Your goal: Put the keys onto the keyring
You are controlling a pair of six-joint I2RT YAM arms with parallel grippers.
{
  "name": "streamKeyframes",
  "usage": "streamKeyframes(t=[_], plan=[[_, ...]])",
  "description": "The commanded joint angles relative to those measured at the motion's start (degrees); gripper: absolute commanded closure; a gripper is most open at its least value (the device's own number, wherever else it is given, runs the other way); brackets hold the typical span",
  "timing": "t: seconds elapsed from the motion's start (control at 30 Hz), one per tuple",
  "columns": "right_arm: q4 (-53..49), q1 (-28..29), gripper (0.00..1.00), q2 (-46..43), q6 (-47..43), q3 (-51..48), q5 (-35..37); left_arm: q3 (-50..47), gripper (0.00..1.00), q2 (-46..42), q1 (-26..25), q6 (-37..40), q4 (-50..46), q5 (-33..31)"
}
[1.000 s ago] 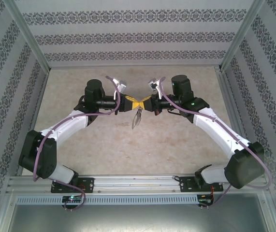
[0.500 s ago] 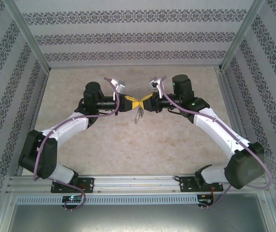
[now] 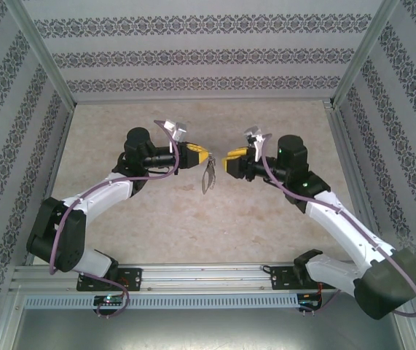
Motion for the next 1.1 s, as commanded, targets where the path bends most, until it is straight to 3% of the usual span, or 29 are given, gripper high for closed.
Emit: streamKeyframes(t=[0.0, 0.3, 1.07], plan=[[6.2, 2.8, 0.56, -3.0, 2.9, -5.4, 11.4, -0.9, 1.00, -2.3, -0.6, -0.5, 5.7, -1.7], [14.2, 12.7, 0.55, -5.7, 3.2, -12.9, 27.1, -2.0, 1.00, -3.3, -0.5, 1.1, 5.0, -4.9], [16.0, 18.0, 0.56, 3.1, -0.4, -5.3, 28.9, -1.3, 1.00, -2.5, -0.6, 1.6, 4.5, -4.5]])
